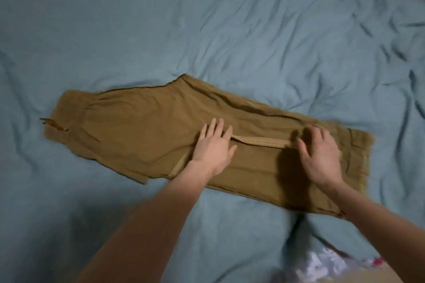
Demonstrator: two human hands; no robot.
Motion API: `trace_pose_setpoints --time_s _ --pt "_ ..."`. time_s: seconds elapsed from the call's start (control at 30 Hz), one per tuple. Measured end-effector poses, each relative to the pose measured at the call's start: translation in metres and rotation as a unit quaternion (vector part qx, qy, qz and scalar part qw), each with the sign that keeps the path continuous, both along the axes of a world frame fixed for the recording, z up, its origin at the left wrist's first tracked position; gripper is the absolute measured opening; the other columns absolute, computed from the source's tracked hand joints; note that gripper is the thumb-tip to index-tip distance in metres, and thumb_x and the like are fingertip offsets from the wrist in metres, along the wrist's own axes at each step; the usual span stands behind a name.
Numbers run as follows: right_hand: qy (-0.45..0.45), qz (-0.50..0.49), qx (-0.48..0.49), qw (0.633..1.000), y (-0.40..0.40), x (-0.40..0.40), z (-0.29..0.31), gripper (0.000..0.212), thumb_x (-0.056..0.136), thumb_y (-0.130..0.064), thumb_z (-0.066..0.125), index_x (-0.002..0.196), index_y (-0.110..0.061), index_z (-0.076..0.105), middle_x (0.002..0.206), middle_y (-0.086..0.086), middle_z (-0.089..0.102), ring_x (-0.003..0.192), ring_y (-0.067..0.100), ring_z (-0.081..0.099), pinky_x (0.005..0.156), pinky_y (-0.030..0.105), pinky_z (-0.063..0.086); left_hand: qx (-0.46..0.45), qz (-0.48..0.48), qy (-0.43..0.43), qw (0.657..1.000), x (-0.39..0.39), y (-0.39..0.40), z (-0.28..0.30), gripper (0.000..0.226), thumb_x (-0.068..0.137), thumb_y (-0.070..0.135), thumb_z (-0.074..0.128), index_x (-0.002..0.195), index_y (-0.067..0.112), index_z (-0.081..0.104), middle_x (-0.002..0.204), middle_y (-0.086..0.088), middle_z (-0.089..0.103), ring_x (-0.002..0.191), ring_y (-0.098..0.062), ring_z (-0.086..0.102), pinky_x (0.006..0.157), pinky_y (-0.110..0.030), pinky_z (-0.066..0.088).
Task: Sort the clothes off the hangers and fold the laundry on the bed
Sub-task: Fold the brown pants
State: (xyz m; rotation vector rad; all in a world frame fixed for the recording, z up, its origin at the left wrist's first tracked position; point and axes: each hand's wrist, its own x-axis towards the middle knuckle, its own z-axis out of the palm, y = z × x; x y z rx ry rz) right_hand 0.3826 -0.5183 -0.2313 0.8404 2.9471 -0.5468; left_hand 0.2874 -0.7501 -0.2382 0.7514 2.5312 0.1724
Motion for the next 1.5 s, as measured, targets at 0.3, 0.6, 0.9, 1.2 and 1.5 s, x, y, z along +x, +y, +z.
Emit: trace_pose_setpoints --time_s 0.3,0.6,0.9,1.2,1.5 --pt "-0.061 -0.251 -0.23 0.938 0.127 0.08 -0.006 0.051 0.092 -0.039 0.058 0.122 0.001 0.046 0.118 0.021 0.058 0.113 0.037 0.053 0.093 0.04 0.04 0.087 -0.056 -0.026 0.994 0.076 0.185 -0.022 0.066 0.101 0.052 0.025 0.155 0.025 -0.001 0.161 -0.001 -0.013 0.147 -0.018 -0.015 0.12 -0.036 -0.009" --pt "0.003 -0.262 -0.32 0.91 0.117 0.085 -0.027 0.038 0.099 -0.036 0.045 0.113 -0.002 0.055 0.114 0.018 0.063 0.109 0.036 0.057 0.094 0.042 0.044 0.075 -0.004 0.02 0.997 0.1 0.215 -0.048 0.075 0.084 0.072 0.0 0.149 0.039 -0.016 0.156 0.007 -0.029 0.142 -0.023 -0.029 0.117 -0.053 -0.011" --pt "0.116 -0.172 -0.235 0.95 0.141 0.1 -0.024 0.015 0.101 -0.018 0.042 0.094 -0.006 0.047 0.084 0.018 0.063 0.083 0.039 0.055 0.064 0.031 0.026 0.058 0.024 0.056 0.996 0.123 0.268 -0.059 0.076 0.088 0.07 -0.001 0.152 0.032 -0.01 0.158 0.012 -0.021 0.144 -0.032 -0.025 0.112 -0.062 -0.015" --pt "0.124 -0.133 -0.205 0.962 0.173 0.105 -0.003 0.018 0.098 -0.021 0.049 0.101 -0.003 0.053 0.091 0.022 0.066 0.091 0.043 0.057 0.074 0.04 0.033 0.125 0.136 -0.194 0.963 0.108 0.309 -0.018 0.076 0.089 0.073 0.016 0.154 0.034 0.007 0.161 0.009 -0.003 0.147 -0.028 -0.012 0.118 -0.051 -0.009" --pt "0.099 0.019 -0.26 0.96 0.064 0.068 0.08 0.059 0.081 -0.012 0.062 0.136 -0.014 0.042 0.124 0.008 0.059 0.112 0.029 0.056 0.089 0.035 0.043 0.311 0.34 -0.244 0.853 0.048 0.275 0.073 0.028 0.086 0.027 0.069 0.103 0.004 0.069 0.101 -0.011 0.071 0.096 -0.024 0.067 0.092 -0.035 0.052"
